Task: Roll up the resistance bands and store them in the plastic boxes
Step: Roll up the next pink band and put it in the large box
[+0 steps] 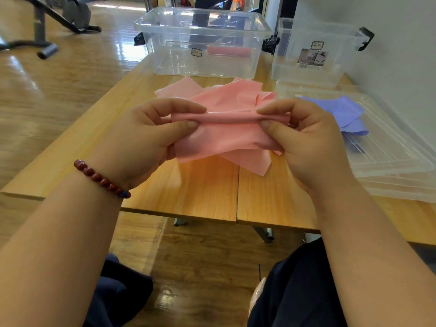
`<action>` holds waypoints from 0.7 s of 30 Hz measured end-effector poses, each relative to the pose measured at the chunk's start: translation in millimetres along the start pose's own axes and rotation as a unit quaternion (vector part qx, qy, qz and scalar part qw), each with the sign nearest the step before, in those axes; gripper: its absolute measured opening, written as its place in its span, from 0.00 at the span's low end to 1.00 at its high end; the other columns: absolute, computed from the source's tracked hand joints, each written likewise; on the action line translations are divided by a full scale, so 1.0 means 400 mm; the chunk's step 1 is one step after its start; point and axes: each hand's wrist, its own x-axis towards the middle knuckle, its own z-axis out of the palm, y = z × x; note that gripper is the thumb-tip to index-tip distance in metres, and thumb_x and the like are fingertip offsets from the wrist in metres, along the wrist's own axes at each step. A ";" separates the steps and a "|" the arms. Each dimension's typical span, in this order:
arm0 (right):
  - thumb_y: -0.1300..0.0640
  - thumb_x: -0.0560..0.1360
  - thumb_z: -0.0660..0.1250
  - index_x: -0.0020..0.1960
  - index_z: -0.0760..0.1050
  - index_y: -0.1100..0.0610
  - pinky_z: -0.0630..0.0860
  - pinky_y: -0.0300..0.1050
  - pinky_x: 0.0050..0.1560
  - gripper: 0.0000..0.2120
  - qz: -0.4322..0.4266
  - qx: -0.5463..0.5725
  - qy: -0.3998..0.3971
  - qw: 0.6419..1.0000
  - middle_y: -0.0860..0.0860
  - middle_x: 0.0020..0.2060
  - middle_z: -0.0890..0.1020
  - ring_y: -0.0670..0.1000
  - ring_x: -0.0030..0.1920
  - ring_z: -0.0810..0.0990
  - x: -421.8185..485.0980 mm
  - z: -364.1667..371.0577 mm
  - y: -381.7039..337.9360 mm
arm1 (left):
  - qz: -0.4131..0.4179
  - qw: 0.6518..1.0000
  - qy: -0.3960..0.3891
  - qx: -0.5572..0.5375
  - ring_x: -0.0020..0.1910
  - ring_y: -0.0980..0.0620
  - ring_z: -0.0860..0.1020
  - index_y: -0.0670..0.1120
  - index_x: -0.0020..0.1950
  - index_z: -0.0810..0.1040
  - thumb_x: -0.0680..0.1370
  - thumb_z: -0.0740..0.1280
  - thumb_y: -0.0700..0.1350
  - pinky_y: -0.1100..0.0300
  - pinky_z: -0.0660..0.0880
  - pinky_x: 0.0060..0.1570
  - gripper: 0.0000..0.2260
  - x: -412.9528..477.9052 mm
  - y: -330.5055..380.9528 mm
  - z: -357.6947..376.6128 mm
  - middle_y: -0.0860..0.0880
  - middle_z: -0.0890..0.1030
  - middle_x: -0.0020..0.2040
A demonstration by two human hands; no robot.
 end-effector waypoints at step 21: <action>0.57 0.76 0.70 0.47 0.80 0.40 0.76 0.35 0.48 0.11 -0.019 -0.046 -0.011 0.999 0.33 0.43 0.80 0.38 0.49 0.77 -0.001 -0.003 -0.007 | 0.030 0.999 0.022 0.003 0.44 0.53 0.83 0.52 0.55 0.81 0.73 0.70 0.43 0.62 0.81 0.43 0.12 -0.002 0.001 0.005 0.46 0.85 0.46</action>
